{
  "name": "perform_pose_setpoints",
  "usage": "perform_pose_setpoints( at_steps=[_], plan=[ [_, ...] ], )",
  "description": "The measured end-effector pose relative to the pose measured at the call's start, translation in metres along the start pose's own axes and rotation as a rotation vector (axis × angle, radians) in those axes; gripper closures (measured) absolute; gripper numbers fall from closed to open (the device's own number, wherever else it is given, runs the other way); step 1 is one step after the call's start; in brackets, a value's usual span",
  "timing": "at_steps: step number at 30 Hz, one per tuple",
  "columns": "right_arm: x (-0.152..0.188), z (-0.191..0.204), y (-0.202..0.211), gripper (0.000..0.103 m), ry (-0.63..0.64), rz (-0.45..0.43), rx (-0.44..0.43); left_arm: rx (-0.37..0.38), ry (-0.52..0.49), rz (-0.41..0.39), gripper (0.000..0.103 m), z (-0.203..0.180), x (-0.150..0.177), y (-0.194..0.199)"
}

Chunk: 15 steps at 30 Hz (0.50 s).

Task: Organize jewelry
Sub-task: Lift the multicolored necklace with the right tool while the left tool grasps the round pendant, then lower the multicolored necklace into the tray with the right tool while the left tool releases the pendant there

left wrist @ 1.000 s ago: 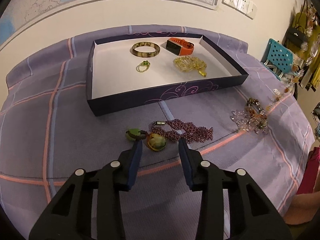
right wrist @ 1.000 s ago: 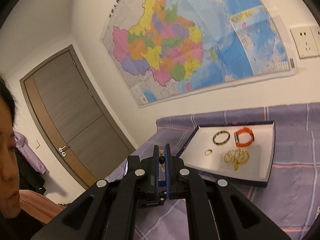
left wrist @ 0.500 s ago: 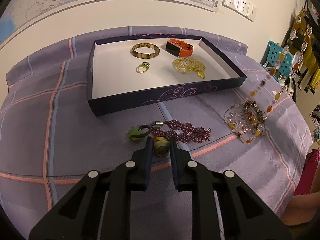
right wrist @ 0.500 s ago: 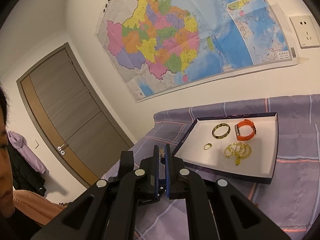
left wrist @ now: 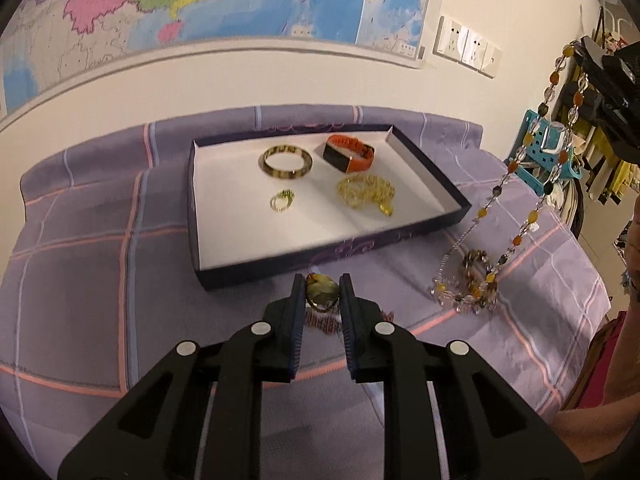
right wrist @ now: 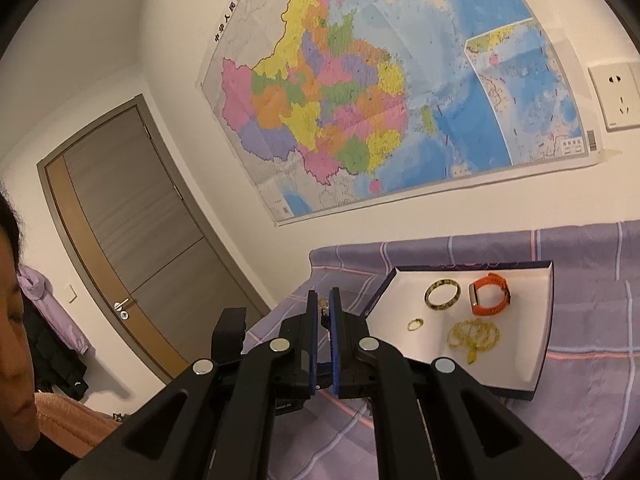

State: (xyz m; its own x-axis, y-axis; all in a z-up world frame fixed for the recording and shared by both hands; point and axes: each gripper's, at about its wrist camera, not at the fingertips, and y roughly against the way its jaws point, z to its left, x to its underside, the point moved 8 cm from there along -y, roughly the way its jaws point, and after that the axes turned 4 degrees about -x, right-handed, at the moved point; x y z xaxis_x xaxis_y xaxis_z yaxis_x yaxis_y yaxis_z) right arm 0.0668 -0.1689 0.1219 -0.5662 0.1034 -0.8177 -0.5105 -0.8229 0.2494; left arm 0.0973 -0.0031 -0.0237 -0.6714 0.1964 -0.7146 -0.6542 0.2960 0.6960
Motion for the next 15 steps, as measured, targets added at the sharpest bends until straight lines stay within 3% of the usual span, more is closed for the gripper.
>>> perform_pose_setpoints(
  at_steps=[15],
  plan=[
    [-0.039,-0.024,-0.006,0.099,0.007,-0.048,0.049,-0.024,-0.009,-0.03,0.086,-0.001,-0.036,-0.009]
  ],
)
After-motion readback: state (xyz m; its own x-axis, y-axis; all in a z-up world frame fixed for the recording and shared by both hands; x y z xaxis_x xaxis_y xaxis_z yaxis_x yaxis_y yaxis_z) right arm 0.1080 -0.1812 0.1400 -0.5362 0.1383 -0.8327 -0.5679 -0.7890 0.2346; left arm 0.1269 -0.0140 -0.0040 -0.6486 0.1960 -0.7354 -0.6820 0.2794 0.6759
